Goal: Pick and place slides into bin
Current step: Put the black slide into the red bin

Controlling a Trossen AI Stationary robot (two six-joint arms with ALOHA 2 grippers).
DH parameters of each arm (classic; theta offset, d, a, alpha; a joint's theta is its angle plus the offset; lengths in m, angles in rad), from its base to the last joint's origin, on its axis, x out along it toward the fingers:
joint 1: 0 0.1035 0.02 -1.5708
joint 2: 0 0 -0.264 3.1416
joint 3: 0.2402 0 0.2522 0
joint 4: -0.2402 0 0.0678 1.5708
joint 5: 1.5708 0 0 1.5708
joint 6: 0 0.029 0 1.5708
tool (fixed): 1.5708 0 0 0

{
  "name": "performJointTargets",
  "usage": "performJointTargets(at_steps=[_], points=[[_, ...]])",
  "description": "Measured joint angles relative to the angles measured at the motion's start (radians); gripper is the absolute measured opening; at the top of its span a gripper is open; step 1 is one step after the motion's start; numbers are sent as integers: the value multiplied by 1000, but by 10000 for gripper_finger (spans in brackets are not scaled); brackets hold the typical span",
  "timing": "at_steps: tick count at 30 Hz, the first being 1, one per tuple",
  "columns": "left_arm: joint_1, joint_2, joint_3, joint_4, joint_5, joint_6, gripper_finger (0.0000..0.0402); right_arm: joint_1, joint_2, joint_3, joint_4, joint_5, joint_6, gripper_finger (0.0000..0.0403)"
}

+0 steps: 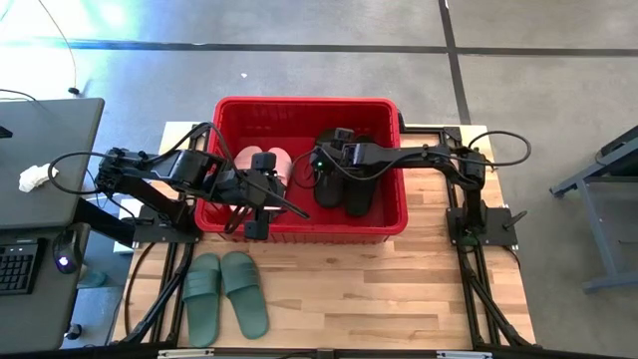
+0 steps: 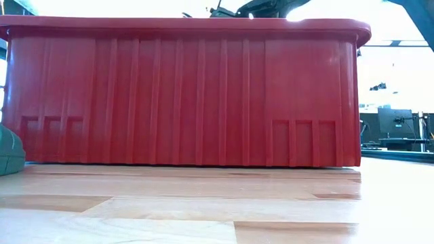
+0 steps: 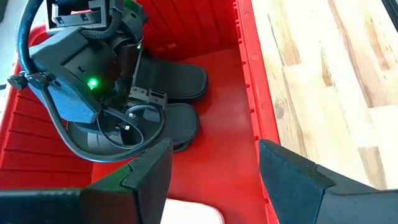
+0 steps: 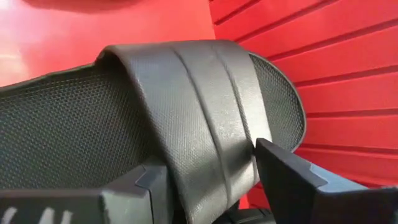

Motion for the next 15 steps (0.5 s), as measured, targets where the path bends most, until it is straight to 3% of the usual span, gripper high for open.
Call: performJointTargets(at_steps=[15], points=[[0,0,0,0,0,0,221,52,-2,2,-95,14,35,190]])
